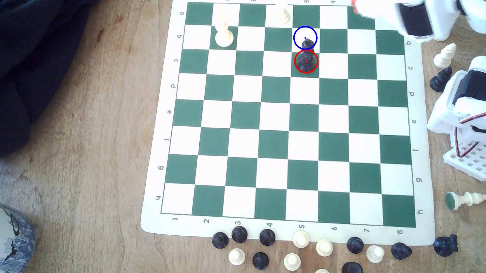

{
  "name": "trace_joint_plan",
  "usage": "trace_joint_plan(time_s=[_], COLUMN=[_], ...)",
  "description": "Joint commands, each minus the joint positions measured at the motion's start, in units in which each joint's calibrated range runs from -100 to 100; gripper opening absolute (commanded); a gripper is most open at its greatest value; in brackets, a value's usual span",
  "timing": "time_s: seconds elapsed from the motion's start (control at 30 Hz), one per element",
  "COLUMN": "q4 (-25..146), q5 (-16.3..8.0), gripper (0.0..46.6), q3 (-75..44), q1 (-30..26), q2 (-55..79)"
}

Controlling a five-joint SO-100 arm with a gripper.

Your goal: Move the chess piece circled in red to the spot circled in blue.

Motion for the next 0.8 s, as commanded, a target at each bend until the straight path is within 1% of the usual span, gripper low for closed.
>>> trace_joint_plan(time_s=[0.0,0.07,0.13,0.27,0.33,0.43,0.77], q4=[2.5,4.0,4.9,5.3,5.8,6.2,0.4], q5=[-1.2,-1.7,-2.2,-2.3,-2.4,-2.4,-2.2], gripper=[13.8,13.6,13.1,13.7,15.4,16.5,17.2], q3=[-6.6,-8.2,-11.8,-14.3,-14.4,-13.7,-12.7], q1=[-1.6,-2.2,-1.0,0.3,0.4,0.4,2.6], q2=[7.1,10.5,16.4,21.7,24.3,27.2,37.0])
